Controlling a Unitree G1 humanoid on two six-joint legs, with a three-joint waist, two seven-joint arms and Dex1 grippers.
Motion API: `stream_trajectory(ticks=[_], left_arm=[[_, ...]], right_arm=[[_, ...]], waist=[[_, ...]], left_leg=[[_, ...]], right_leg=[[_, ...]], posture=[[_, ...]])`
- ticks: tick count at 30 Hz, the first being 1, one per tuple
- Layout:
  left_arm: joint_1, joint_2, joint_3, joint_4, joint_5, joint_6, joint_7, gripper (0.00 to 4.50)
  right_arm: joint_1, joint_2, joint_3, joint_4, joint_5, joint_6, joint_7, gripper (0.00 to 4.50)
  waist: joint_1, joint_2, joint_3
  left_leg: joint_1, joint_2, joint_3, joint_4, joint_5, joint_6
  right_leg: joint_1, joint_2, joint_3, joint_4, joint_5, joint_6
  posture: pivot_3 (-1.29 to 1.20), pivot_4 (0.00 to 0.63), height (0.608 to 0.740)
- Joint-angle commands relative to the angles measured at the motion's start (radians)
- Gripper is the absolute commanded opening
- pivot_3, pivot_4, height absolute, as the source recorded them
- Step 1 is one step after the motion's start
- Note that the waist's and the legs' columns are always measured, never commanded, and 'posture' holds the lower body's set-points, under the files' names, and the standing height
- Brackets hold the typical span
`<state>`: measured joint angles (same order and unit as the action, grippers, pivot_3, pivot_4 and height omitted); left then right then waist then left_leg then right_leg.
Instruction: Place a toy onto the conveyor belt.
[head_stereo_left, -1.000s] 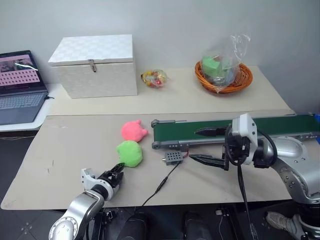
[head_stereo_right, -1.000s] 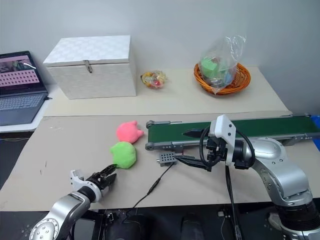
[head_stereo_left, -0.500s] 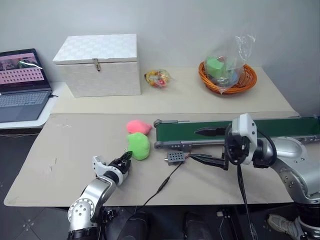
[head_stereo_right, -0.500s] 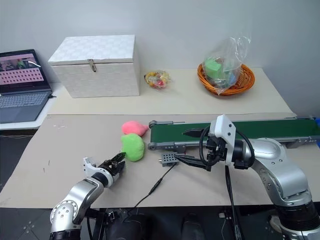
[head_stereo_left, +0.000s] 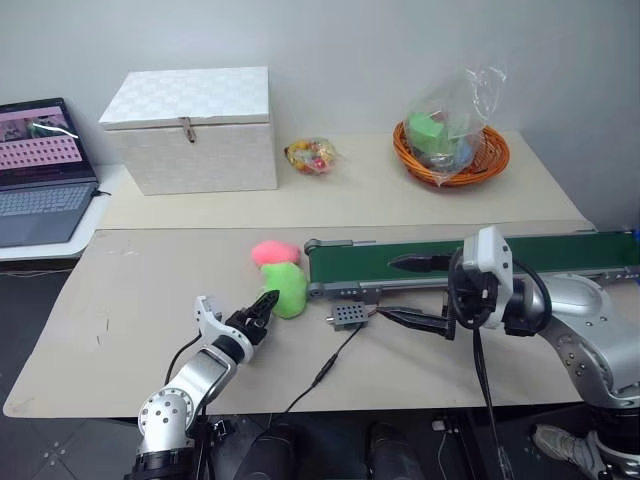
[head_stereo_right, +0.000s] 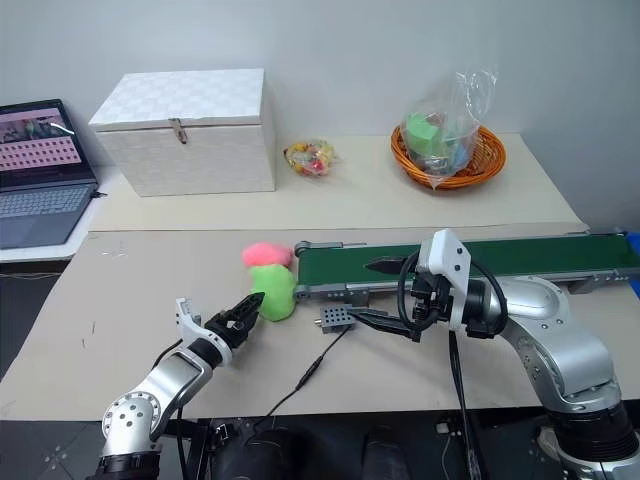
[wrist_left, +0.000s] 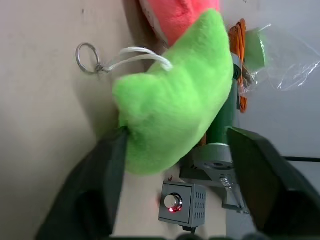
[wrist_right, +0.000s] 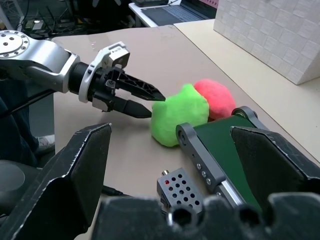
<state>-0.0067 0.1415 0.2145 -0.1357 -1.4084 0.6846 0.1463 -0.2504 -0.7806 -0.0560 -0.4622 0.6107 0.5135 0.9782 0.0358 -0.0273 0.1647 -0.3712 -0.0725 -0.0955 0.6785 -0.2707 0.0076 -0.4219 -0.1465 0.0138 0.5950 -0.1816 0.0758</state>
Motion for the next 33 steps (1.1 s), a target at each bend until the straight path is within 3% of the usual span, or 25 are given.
stream_trajectory(ticks=[1, 13, 28, 31, 33], left_arm=[[-0.022, -0.004, 0.009, -0.004, 0.027, 0.005, -0.024, 4.41], [-0.026, -0.002, 0.016, 0.059, 0.127, 0.038, -0.026, 4.41], [-0.119, -0.028, -0.009, 0.138, 0.332, 0.021, -0.150, 4.41], [-0.115, -0.037, -0.006, 0.124, 0.347, 0.025, -0.166, 3.76], [-0.111, -0.044, 0.001, 0.113, 0.354, 0.029, -0.171, 3.09]], right_arm=[[-0.001, 0.004, -0.021, -0.015, 0.002, -0.014, -0.008, 4.50], [-0.005, 0.001, -0.024, -0.013, 0.000, -0.016, -0.012, 4.50], [-0.011, 0.002, -0.020, -0.004, -0.006, -0.017, -0.017, 4.50], [-0.010, 0.002, -0.021, -0.005, -0.005, -0.016, -0.018, 4.50], [-0.009, 0.002, -0.021, -0.005, -0.007, -0.016, -0.019, 4.50]], waist=[[0.000, 0.000, 0.000], [-0.001, 0.000, 0.000], [0.000, 0.001, -0.001], [0.001, 0.001, -0.001], [0.000, 0.001, -0.001]], left_leg=[[0.000, 0.000, 0.000, 0.000, 0.000, 0.000], [0.000, 0.000, 0.000, 0.000, 0.000, 0.000], [0.001, 0.000, 0.000, 0.000, 0.000, 0.000], [0.002, 0.000, 0.000, 0.000, 0.000, 0.000], [0.001, 0.000, 0.000, 0.000, 0.000, 0.000]], right_leg=[[0.000, 0.000, 0.000, 0.000, 0.000, 0.000], [0.000, 0.000, 0.000, 0.000, 0.000, 0.000], [0.001, 0.000, 0.000, 0.000, 0.000, 0.001], [0.002, 0.000, 0.000, 0.000, 0.000, 0.001], [0.001, 0.000, 0.000, 0.000, 0.000, 0.001]], posture=[[0.00, 0.150, 0.740], [0.00, 0.150, 0.740], [0.00, 0.150, 0.740], [0.00, 0.150, 0.740], [0.00, 0.150, 0.740]])
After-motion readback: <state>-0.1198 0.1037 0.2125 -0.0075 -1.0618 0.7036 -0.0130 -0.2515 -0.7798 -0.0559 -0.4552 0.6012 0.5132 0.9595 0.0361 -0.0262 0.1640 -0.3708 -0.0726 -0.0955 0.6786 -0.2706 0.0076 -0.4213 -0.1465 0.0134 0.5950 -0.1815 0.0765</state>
